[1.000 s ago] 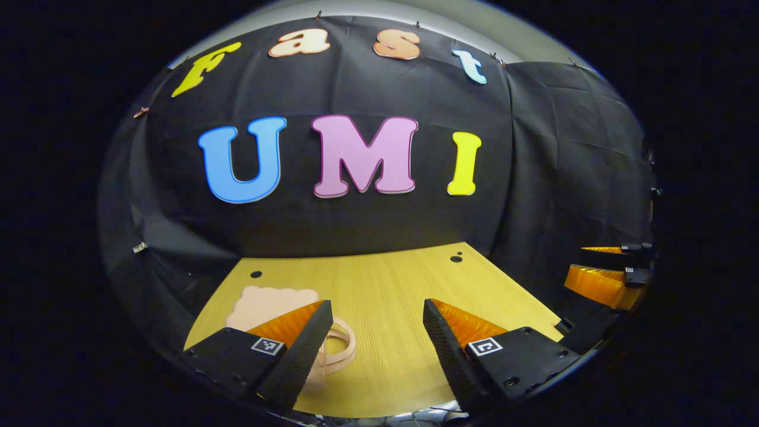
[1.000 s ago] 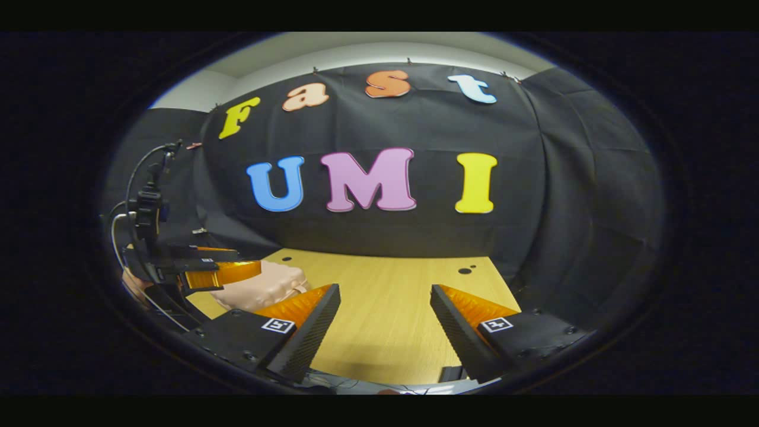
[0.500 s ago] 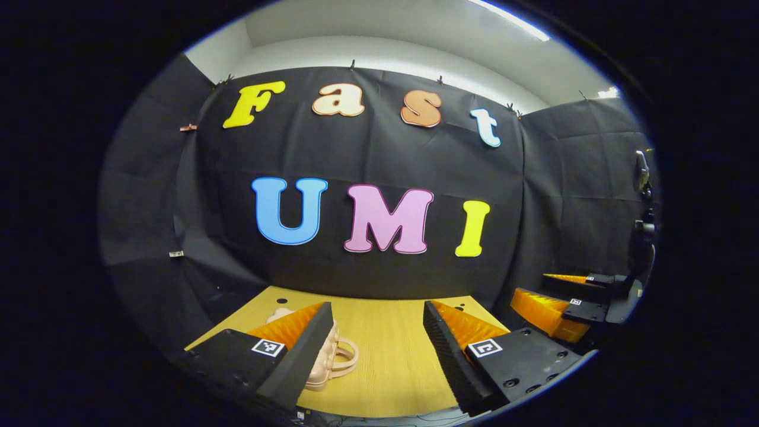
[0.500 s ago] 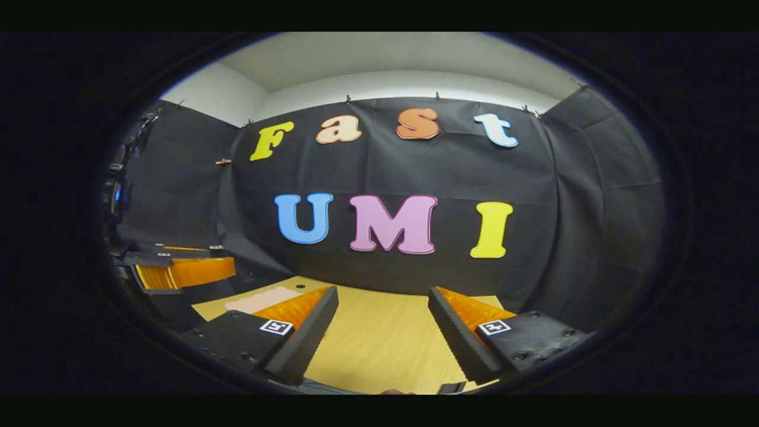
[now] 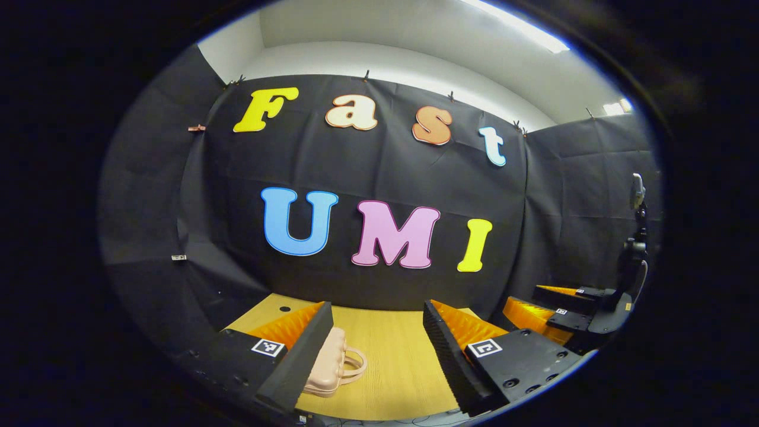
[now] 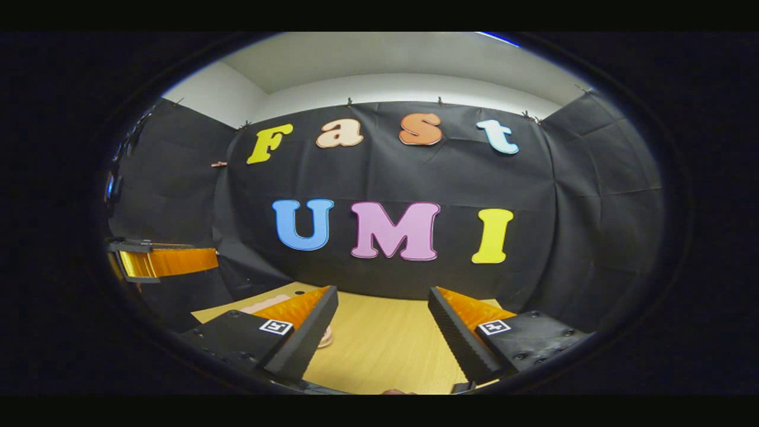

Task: First open the suitcase, pack the skin care products into it, and then close the suitcase.

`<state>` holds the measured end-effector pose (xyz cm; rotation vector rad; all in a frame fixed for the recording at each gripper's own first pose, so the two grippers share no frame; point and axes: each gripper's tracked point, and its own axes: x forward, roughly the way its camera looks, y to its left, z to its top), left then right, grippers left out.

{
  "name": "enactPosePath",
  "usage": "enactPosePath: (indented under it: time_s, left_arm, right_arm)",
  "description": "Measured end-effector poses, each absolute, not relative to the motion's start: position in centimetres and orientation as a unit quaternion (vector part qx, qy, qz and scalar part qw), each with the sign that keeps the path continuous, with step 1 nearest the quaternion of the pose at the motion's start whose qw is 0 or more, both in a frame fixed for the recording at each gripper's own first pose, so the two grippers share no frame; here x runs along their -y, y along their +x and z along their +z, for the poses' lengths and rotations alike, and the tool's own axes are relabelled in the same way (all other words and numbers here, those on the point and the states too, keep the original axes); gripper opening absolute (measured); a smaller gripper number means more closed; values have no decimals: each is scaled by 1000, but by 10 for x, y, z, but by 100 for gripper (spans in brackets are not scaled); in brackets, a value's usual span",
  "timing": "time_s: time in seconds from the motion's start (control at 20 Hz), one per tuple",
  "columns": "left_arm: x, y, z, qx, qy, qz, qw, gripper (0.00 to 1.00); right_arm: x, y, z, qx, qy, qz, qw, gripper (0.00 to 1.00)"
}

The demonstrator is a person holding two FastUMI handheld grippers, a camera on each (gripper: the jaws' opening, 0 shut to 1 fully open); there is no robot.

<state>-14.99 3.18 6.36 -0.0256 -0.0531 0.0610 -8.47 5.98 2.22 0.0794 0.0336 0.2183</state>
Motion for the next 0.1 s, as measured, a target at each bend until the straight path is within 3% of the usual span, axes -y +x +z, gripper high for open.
enactPosePath:
  time_s: [0.05,0.1]
  left_arm:
    - [-36,-150,65,27,-13,31,999,96]
    - [-38,-149,66,26,-12,31,999,96]
  right_arm:
    - [-60,-85,20,-17,39,107,993,97]
    - [-62,-84,21,-17,39,106,993,90]
